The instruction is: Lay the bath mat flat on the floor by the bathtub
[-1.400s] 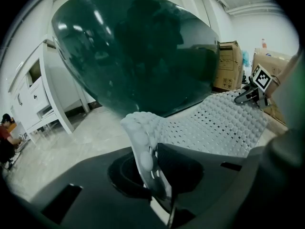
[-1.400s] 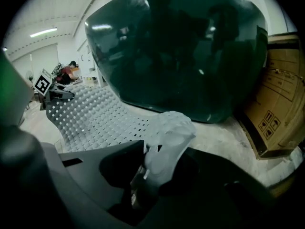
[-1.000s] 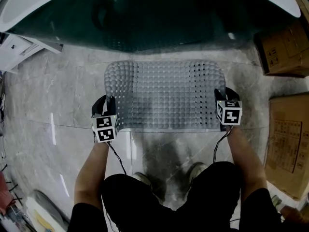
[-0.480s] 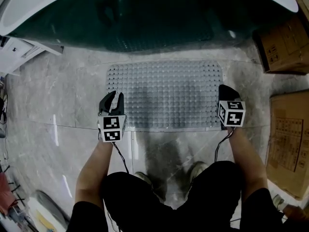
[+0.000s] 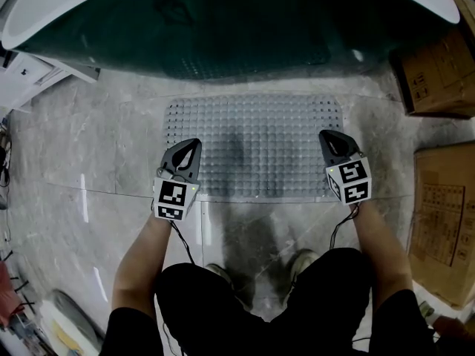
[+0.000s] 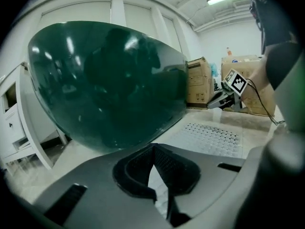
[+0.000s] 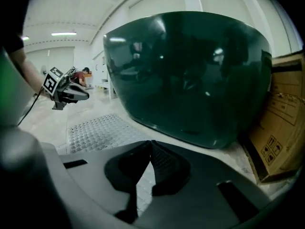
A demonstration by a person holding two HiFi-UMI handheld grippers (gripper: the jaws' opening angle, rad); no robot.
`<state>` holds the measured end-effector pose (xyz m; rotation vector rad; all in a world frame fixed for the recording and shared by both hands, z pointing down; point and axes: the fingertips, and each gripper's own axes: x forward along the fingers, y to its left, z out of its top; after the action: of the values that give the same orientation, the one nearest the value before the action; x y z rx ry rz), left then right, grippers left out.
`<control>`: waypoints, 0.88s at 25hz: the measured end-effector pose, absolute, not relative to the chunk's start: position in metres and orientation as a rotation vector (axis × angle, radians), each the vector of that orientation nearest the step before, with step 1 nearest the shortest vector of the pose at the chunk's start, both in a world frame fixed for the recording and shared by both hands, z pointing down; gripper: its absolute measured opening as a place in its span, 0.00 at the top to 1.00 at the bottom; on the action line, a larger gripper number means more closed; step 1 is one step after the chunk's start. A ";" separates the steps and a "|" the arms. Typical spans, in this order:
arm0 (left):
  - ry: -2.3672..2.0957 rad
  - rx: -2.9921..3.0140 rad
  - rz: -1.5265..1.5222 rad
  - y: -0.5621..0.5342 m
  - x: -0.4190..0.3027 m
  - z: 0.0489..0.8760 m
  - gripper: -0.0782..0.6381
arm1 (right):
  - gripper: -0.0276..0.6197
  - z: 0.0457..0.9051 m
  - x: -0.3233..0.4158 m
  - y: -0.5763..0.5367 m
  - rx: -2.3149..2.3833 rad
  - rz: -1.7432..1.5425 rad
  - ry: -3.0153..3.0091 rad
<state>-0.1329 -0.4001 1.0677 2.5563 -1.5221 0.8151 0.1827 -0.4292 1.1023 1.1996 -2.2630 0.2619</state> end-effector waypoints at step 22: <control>-1.135 2.724 0.850 -0.346 -0.092 0.915 0.87 | 0.93 0.930 0.110 -0.368 0.918 0.251 -2.346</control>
<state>-0.0925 -0.3465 0.9148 2.7243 -1.1352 0.8504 0.1099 -0.3676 0.9305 0.9181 -2.3460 0.2505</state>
